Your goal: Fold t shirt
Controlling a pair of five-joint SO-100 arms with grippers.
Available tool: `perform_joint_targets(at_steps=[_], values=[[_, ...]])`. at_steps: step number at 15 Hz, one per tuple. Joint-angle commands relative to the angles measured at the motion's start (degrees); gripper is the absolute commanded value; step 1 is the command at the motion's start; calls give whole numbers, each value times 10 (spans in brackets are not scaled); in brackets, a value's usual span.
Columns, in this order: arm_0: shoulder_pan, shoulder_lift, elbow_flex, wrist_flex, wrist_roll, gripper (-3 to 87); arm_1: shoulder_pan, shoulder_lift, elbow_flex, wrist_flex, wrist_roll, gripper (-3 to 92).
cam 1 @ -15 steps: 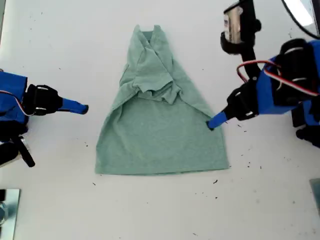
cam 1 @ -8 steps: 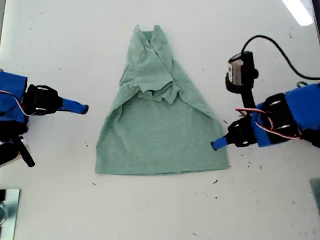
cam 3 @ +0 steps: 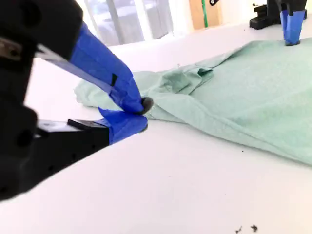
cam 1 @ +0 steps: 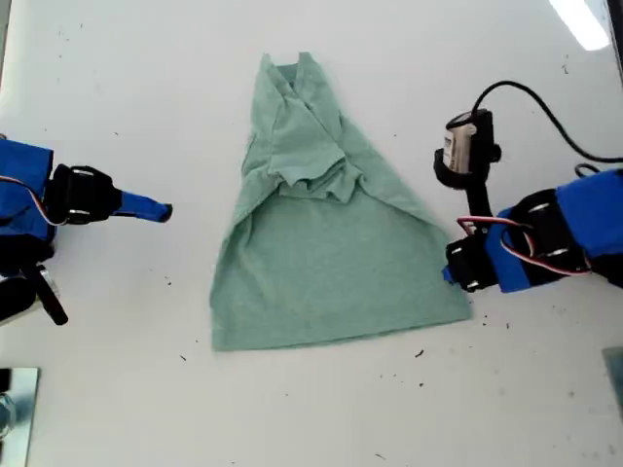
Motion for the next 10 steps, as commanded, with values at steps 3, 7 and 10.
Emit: perform_joint_targets(at_steps=[3,7,10], values=[[-9,4,7,-4,4,-3,20,46,-85,150,-48,-17],[-9,4,7,-4,4,-3,35,62,-312,355,-105,-16],[-9,5,7,-4,4,-3,37,-13,-440,393,-136,-16]])
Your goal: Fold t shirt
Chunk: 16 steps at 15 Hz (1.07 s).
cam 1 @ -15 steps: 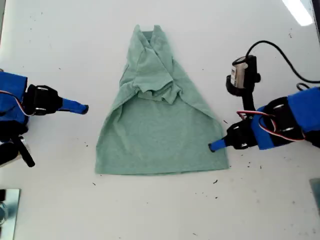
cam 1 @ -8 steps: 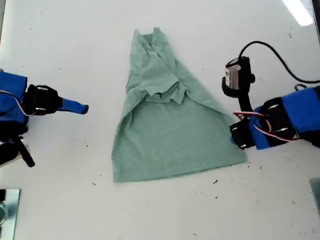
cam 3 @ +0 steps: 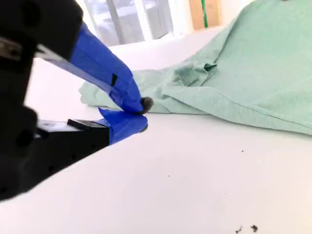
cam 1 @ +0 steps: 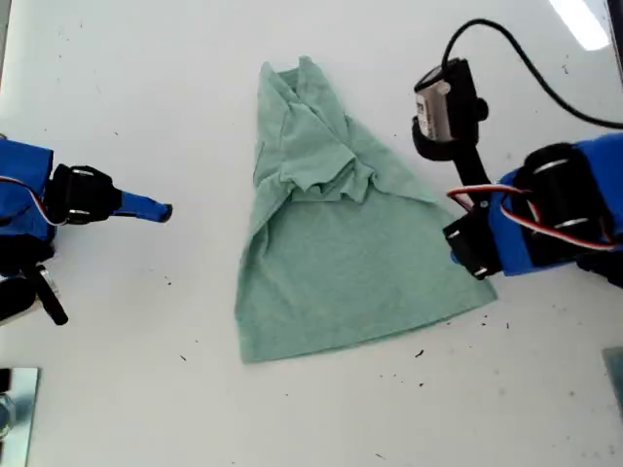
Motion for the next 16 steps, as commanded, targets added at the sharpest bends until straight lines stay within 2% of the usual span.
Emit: perform_joint_targets(at_steps=[1,4,6,7,8,9,10,11,13,14,15,16], values=[[-8,5,7,-4,4,-3,5,-70,-116,3,-21,-16],[-8,5,7,-4,4,-3,-6,-256,-316,-9,-24,-16],[-9,5,7,-4,4,-3,-11,-302,-300,-132,-9,-15],[-9,5,7,-4,4,-3,-16,-318,-264,-185,12,41],[-9,5,7,-4,4,-3,-23,-332,-260,-198,33,183],[-10,5,7,-4,4,-3,-27,-328,-270,-190,35,252],[-10,5,7,-4,4,-3,-27,-311,-288,-157,24,279],[-10,5,7,-4,4,-3,-20,-282,-295,-109,16,264],[-11,6,7,-4,4,-3,16,-161,-187,-36,2,233],[-11,6,7,-4,4,-3,48,-65,-58,-53,-19,226],[-13,7,7,-4,4,-2,85,64,116,-125,-51,201],[-12,13,7,-2,4,35,127,221,295,-193,-76,123]])
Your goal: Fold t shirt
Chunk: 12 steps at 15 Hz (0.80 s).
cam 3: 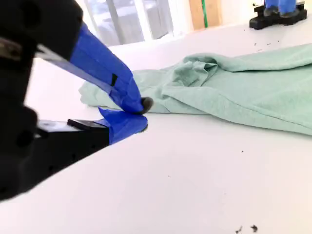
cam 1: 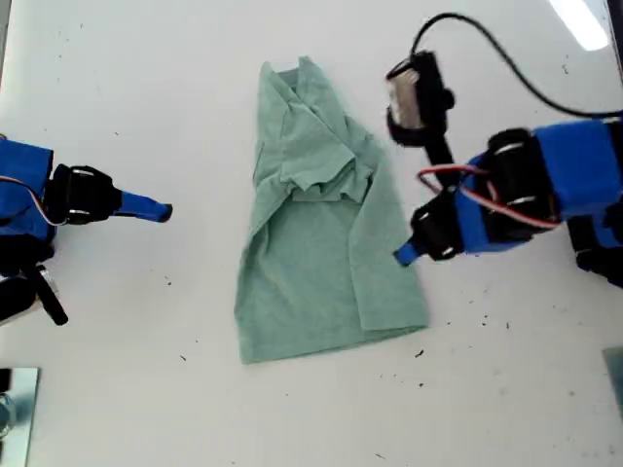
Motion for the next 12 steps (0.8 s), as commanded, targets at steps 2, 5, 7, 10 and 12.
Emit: perform_joint_targets(at_steps=[2,5,7,10,12], values=[[-11,22,7,3,-3,-2,108,487,489,-102,-57,19],[-22,33,-6,8,-38,-3,105,519,610,-145,-40,18],[-17,-49,-95,-9,-89,-3,119,583,673,-161,-35,18],[20,-463,-503,163,-132,-3,127,592,693,-174,-34,18],[63,-672,-783,294,-144,-3,134,604,700,-176,-41,18]])
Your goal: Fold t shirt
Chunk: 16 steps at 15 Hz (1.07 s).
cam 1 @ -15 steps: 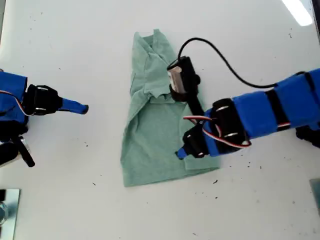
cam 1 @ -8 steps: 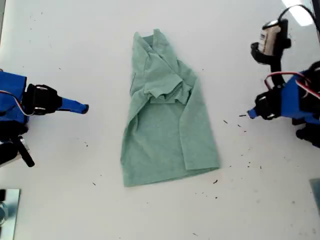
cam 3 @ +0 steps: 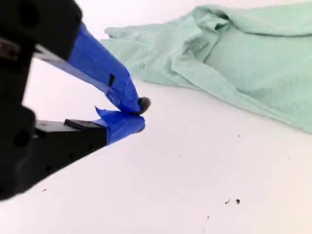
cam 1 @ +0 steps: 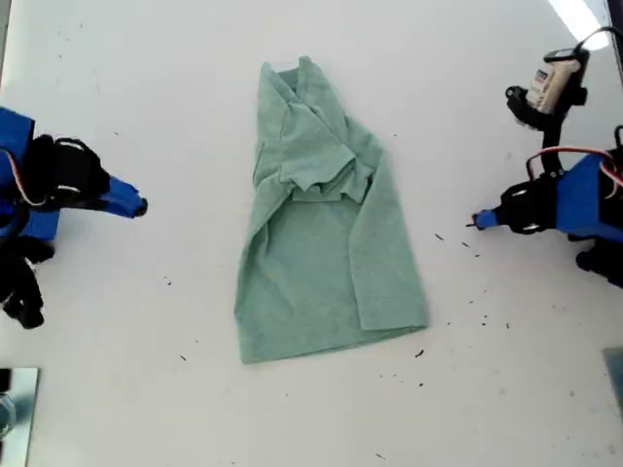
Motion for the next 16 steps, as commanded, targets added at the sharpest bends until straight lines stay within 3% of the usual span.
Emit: perform_joint_targets(at_steps=[1,4,5,7,10,15,16], values=[[64,-224,-359,108,-33,-3,10,15,15,-6,-2,18],[117,-357,-480,115,-12,21,6,125,42,47,6,18],[123,-378,-482,115,-9,200,4,181,54,72,5,22],[130,-403,-479,114,4,289,0,206,59,83,6,22],[130,-475,-475,98,14,308,2,207,59,83,5,22],[149,-660,-410,-81,23,268,-3,208,59,84,2,22],[152,-704,-414,-86,9,193,-3,208,59,84,0,22]])
